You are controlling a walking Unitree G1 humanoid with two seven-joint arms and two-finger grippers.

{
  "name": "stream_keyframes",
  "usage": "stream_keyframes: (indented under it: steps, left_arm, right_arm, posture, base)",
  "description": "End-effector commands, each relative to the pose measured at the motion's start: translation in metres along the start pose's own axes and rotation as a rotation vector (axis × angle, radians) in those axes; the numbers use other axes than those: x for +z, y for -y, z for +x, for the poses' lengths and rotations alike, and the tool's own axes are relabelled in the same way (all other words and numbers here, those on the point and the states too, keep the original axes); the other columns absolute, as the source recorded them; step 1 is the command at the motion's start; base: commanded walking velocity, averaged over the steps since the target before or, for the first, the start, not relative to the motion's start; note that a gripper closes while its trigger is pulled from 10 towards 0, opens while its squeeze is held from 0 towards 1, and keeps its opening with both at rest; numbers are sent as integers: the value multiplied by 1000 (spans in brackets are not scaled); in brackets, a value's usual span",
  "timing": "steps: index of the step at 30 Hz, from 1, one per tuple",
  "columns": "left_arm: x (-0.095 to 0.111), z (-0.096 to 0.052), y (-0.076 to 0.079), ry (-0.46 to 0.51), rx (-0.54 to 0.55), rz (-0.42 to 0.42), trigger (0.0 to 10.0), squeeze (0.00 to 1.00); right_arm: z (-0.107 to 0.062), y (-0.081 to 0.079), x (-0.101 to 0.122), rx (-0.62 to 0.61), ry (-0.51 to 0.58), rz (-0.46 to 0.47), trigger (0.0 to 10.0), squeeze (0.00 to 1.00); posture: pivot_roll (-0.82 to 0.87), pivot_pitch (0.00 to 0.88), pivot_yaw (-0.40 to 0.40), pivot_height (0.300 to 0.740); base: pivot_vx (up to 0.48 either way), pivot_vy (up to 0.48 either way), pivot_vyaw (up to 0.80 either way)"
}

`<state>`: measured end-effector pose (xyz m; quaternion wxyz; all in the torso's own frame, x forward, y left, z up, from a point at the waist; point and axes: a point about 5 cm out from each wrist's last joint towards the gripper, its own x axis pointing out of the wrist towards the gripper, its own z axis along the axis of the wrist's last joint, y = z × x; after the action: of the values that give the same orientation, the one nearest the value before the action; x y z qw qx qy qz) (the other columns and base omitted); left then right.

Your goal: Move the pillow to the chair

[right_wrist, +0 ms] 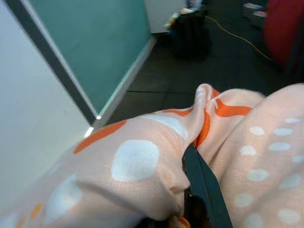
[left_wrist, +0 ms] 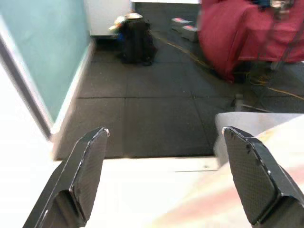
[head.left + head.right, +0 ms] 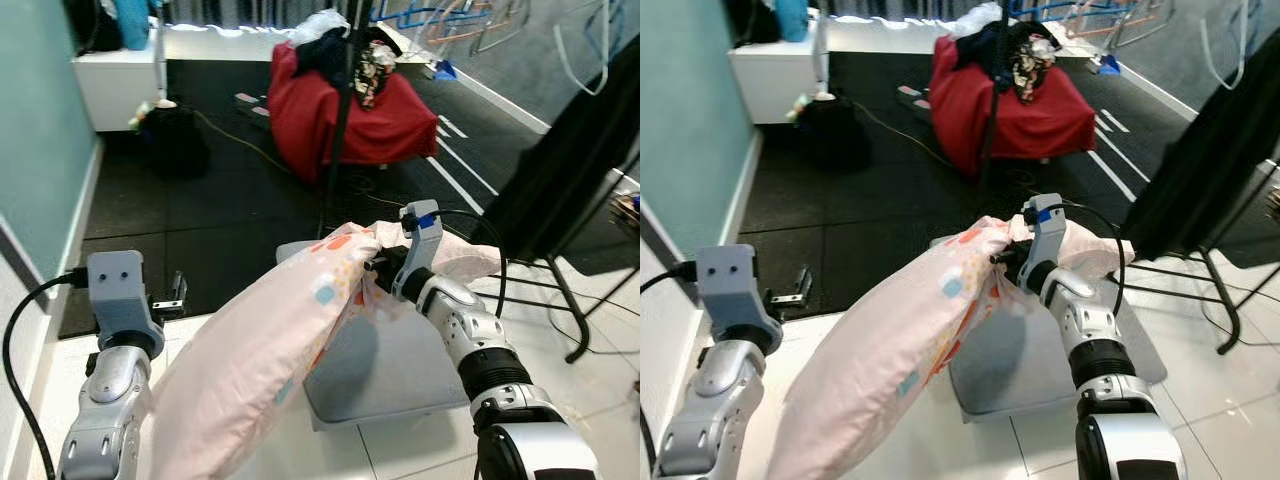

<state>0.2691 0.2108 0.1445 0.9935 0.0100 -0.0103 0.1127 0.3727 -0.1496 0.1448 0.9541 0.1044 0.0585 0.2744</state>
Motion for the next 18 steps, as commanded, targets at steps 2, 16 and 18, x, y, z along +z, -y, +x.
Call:
stream_keyframes:
  steps: [2, 16, 18]
  left_arm:
    - [-4, -2, -1, -15, 5, 9, 10000, 0]
    - [-6, -7, 15, -42, -119, -7, 10000, 0]
    - [-6, -8, 18, -46, -130, -4, 10000, 0]
  right_arm:
    - [2, -5, 21, 43, 92, -9, 10000, 0]
    - [5, -7, 21, 33, 83, 6, 10000, 0]
    - [6, -6, 22, 30, 94, 14, 10000, 0]
  posture:
    - [-76, 37, -120, 740]
    - [-74, 29, -126, 740]
    - [-74, 29, -126, 740]
  base:
    - [0, 0, 756]
    - [0, -69, 594]
    - [0, 0, 0]
